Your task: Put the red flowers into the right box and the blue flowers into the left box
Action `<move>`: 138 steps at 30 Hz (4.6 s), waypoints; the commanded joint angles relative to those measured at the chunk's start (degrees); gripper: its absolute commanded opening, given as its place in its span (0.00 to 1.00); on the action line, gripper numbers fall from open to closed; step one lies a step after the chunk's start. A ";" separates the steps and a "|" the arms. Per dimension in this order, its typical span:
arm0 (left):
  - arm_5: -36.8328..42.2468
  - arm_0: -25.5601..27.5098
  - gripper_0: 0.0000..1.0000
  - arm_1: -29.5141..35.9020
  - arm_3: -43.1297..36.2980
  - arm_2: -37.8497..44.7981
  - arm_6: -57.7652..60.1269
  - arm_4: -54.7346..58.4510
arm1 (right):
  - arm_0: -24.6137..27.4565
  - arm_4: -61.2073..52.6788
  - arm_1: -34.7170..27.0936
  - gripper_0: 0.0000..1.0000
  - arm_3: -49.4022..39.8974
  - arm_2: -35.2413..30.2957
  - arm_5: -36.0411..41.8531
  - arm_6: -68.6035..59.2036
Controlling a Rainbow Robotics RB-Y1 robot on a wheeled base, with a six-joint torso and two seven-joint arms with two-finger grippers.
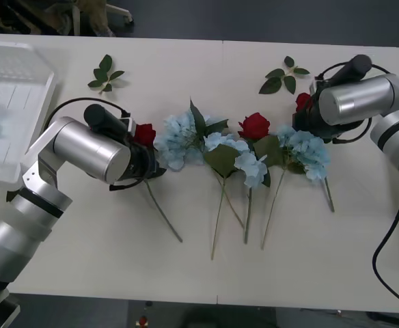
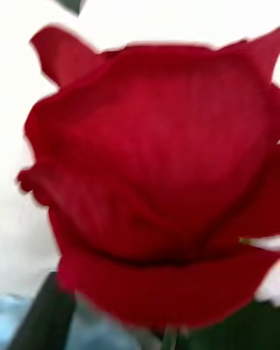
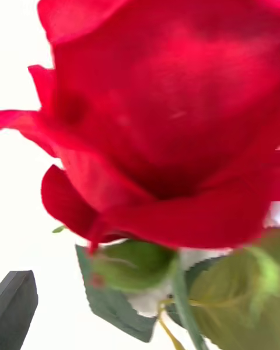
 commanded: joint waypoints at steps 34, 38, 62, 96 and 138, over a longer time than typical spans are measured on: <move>0.47 -4.93 0.00 0.29 5.05 0.01 1.60 0.11 | -1.38 15.23 -15.20 0.00 -25.49 -31.77 40.96 22.55; 5.48 -4.85 0.00 1.61 -2.68 3.88 0.20 1.25 | 3.72 17.08 -18.71 0.00 -25.23 -33.88 39.55 27.47; -16.66 -7.40 0.00 -0.68 -28.96 4.32 -37.16 33.33 | 22.62 14.00 -21.79 0.21 -13.62 -37.13 0.79 28.79; -27.56 -8.19 0.00 -11.57 -27.12 -1.31 -39.18 29.02 | 21.92 -35.65 -21.79 1.00 -24.35 -51.19 26.01 70.98; -33.01 -8.19 0.00 -10.96 -27.12 -1.13 -37.77 28.76 | 31.58 -80.48 -2.10 1.00 -24.87 -40.91 39.81 82.10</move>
